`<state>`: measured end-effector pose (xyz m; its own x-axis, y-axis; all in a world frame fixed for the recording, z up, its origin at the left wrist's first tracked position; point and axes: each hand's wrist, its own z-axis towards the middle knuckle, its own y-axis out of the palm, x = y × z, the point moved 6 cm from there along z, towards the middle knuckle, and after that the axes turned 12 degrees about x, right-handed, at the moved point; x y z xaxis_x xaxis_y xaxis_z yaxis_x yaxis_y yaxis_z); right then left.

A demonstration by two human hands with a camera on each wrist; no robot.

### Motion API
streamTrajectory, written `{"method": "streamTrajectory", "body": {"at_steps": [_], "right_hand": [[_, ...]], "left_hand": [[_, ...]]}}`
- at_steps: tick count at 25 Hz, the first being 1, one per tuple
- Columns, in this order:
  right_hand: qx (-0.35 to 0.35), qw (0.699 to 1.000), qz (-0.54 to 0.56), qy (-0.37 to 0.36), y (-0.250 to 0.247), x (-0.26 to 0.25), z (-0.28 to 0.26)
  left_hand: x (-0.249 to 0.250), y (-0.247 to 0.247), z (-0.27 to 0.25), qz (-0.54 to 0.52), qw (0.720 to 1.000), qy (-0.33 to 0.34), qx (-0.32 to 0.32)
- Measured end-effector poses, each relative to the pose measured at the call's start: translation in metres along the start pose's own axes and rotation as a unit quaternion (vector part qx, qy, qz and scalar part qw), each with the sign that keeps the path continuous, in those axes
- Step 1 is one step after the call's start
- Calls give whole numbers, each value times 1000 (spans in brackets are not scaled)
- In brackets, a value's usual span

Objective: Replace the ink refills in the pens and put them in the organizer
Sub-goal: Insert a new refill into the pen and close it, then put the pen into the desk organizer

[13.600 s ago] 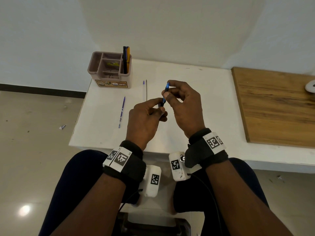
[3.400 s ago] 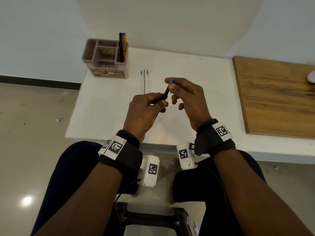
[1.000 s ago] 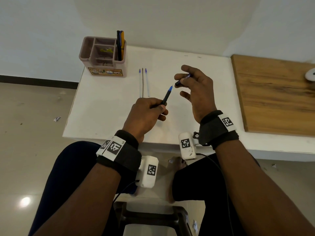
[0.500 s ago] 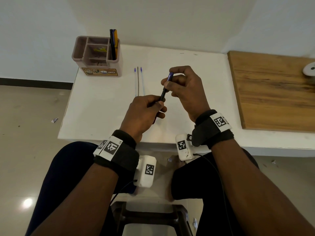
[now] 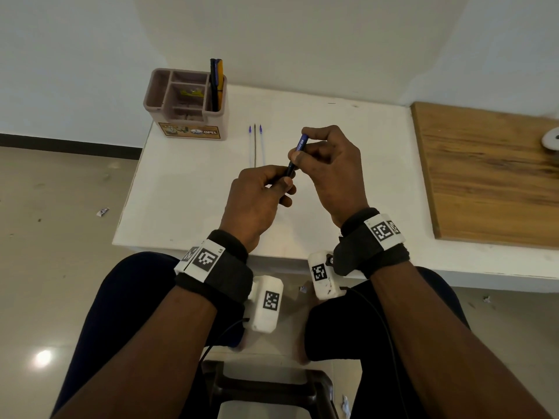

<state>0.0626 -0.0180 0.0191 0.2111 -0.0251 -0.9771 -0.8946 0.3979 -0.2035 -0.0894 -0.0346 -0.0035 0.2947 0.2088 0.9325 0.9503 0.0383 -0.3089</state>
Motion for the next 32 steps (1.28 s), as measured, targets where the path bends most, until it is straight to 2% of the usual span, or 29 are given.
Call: {"method": "streamTrajectory", "body": {"at_steps": [3, 7, 11, 14, 19, 21, 25, 28, 32], "right_hand": [[-8, 999, -42, -24, 5, -3, 2], [-29, 994, -85, -67, 31, -19, 3], [0, 992, -78, -98, 66, -44, 22], [35, 987, -75, -138, 92, -71, 50], [74, 970, -80, -219, 138, -111, 96], [54, 965, -125, -225, 157, -107, 103], [-11, 951, -223, -213, 188, -67, 99], [-37, 936, -272, -222, 196, -49, 96], [-56, 930, -299, -204, 194, -47, 93]], "left_hand": [[2, -2, 2, -5, 1000, 0, 10], [7, -24, 12, -4, 998, 18, 58], [3, -64, 26, 3, 990, 17, 141], [-5, -91, 34, 3, 984, -6, 179], [-10, -100, 40, 7, 984, -38, 175], [-11, -102, 40, -2, 984, -42, 172], [-10, -105, 43, -19, 984, -44, 172], [-11, -104, 43, -20, 984, -50, 170], [-11, -101, 41, -5, 984, -43, 172]]}}
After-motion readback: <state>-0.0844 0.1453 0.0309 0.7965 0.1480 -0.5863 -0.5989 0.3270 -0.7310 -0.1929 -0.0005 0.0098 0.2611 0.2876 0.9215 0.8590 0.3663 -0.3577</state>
